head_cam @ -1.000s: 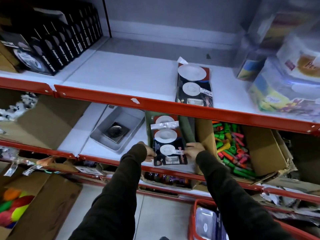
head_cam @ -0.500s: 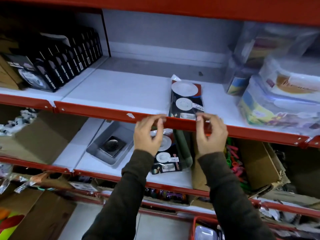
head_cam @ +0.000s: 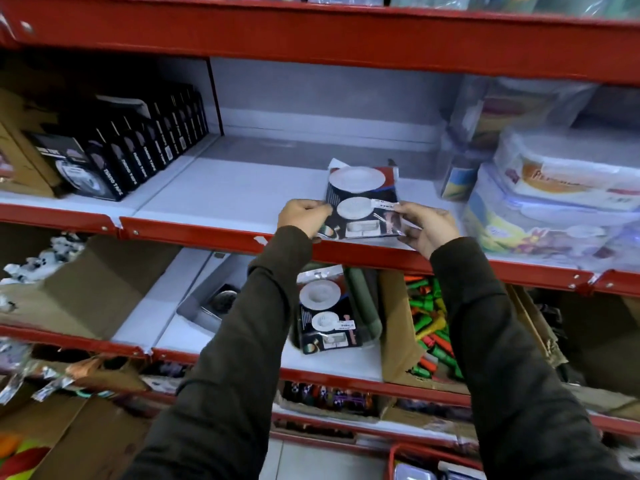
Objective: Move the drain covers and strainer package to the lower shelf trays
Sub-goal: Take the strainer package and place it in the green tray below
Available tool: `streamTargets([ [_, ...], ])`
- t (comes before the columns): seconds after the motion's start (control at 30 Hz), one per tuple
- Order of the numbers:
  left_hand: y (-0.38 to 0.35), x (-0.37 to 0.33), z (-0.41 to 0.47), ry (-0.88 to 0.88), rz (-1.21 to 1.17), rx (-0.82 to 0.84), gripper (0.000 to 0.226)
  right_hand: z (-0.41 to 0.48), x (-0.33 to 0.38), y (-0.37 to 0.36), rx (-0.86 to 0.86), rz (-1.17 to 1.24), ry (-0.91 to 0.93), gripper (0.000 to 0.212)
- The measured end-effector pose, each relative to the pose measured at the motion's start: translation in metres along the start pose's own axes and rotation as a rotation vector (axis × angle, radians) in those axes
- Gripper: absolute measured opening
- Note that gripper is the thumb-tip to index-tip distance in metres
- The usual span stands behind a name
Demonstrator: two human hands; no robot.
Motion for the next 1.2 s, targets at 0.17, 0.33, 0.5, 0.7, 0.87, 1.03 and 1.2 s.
streamTargets([
  [0.17,0.014,0.035,-0.070,0.158,-0.028,0.239,0.007,-0.046,-0.039,-0.042,0.383,0.029,-0.164,0.022],
  [0.33,0.022,0.097,-0.139,0.347,0.213,0.776,0.029,-0.107,-0.108,-0.068,0.896,-0.048,-0.403,0.062],
  [0.5,0.021,0.174,-0.170,0.608,0.338,0.865,0.030,-0.148,-0.194,-0.074,0.943,-0.094,-0.642,0.047],
  [0.7,0.017,0.220,-0.117,0.720,0.237,0.518,0.012,-0.102,-0.253,-0.027,0.428,0.020,-0.724,0.014],
  [0.87,0.004,0.268,-0.015,0.576,0.173,0.310,0.053,-0.041,-0.250,0.006,-0.028,-0.057,-0.547,0.036],
  [1.03,-0.001,0.301,0.019,0.474,0.178,0.099,0.044,-0.019,-0.240,0.008,-0.031,-0.117,-0.485,0.039],
  [1.2,0.030,0.241,-0.028,0.266,0.148,-0.135,0.024,-0.027,-0.198,0.004,-0.216,-0.502,-0.191,0.031],
])
Point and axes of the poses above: each hand's wrist, its own z-axis towards the middle knuckle, its own y-axis out of the back of the hand, x = y × z, the point moved 9 cm from there along z, towards the middle knuckle, and after that the axes turned 15 degrees about x, right-handed, at the moved point
